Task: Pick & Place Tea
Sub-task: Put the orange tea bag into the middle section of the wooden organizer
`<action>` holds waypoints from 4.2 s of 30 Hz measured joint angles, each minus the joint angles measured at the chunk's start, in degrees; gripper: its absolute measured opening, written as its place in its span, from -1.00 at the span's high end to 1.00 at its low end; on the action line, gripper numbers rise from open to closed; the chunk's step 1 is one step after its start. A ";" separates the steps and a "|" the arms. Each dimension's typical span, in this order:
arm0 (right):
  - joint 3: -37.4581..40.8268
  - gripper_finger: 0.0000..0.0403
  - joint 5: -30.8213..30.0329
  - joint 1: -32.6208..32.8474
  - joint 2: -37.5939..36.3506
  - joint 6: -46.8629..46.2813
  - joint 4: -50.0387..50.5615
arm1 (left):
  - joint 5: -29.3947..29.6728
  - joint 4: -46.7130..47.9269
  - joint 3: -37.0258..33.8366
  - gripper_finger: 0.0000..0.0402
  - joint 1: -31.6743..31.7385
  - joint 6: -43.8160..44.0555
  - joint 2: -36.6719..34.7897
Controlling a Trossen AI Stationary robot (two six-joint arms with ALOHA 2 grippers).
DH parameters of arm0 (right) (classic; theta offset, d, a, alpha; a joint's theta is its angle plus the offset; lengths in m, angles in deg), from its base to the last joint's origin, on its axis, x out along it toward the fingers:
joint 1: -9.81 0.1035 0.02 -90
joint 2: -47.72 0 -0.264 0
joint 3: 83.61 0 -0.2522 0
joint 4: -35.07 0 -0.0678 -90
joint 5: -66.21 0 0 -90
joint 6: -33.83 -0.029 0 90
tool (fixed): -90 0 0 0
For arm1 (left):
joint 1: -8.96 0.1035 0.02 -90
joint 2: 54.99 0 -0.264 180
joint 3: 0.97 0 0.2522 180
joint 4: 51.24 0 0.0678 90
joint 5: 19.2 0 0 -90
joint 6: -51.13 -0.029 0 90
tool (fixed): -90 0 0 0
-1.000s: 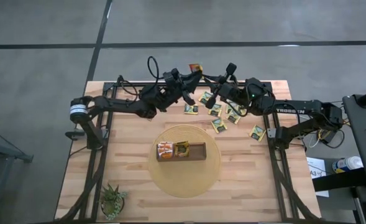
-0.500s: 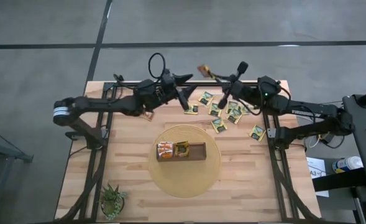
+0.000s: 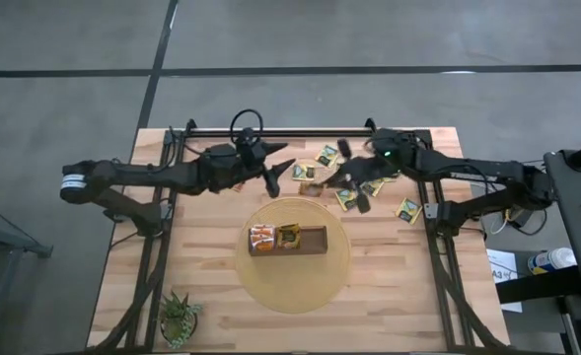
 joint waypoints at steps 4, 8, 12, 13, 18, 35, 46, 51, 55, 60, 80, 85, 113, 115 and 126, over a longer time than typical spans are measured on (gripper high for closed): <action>0.02 0.96 0.29 2.61 5.28 -0.17 0.68 | 1.06 -0.18 -3.98 -0.09 -1.13 1.50 -2.21; 0.07 0.96 0.38 6.19 10.26 0.34 0.20 | 6.48 -0.03 -8.55 -0.09 -2.34 3.13 -4.13; 0.07 0.96 0.38 9.77 13.75 0.44 -2.27 | 11.95 0.00 -12.76 -0.09 -2.96 6.35 -6.14; 0.07 0.96 0.08 10.63 14.45 0.45 -3.14 | 12.28 -0.26 -13.72 -0.09 -3.04 7.38 -6.69; 0.07 0.96 -2.10 13.85 17.23 0.51 -6.10 | 12.40 -1.30 -17.09 -0.09 -3.22 10.60 -8.35; 0.09 0.96 -21.93 20.48 28.19 3.73 -12.93 | 12.34 -2.73 -18.21 -0.09 -4.18 13.08 -8.67; 0.09 0.96 -21.41 20.54 31.56 5.26 -13.61 | 12.32 -2.67 -18.21 -0.09 -4.23 12.78 -8.63; 0.09 0.96 -19.26 20.56 33.22 3.65 -14.16 | 12.32 -2.67 -18.18 -0.09 -4.23 12.36 -8.62; 0.09 0.96 -19.26 20.54 33.38 3.25 -14.11 | 12.32 -2.68 -18.14 -0.09 -4.23 12.34 -8.62; 0.09 0.96 -19.10 20.54 33.42 -0.41 -14.11 | 12.32 -2.67 -18.14 -0.09 -4.23 12.34 -8.62; 0.09 0.26 -19.35 20.43 30.91 -2.26 -11.82 | 12.27 -1.84 -18.14 -0.09 -4.23 11.89 -8.62; 0.09 0.07 -19.61 20.37 26.78 -2.13 -8.94 | 12.25 -1.36 -18.14 -0.09 -4.23 11.90 -8.62; -1.75 0.96 -22.14 25.85 32.57 -7.79 -16.91 | 13.10 -1.84 -17.03 -0.09 -4.14 10.50 -9.39; -2.49 0.96 -22.83 25.79 34.41 -8.57 -16.41 | 13.10 -1.84 -17.03 -0.09 -4.14 10.55 -9.39; -5.18 0.96 -33.61 24.28 37.45 -17.22 -10.42 | 13.15 -1.29 -17.05 -0.09 -4.21 10.79 -9.39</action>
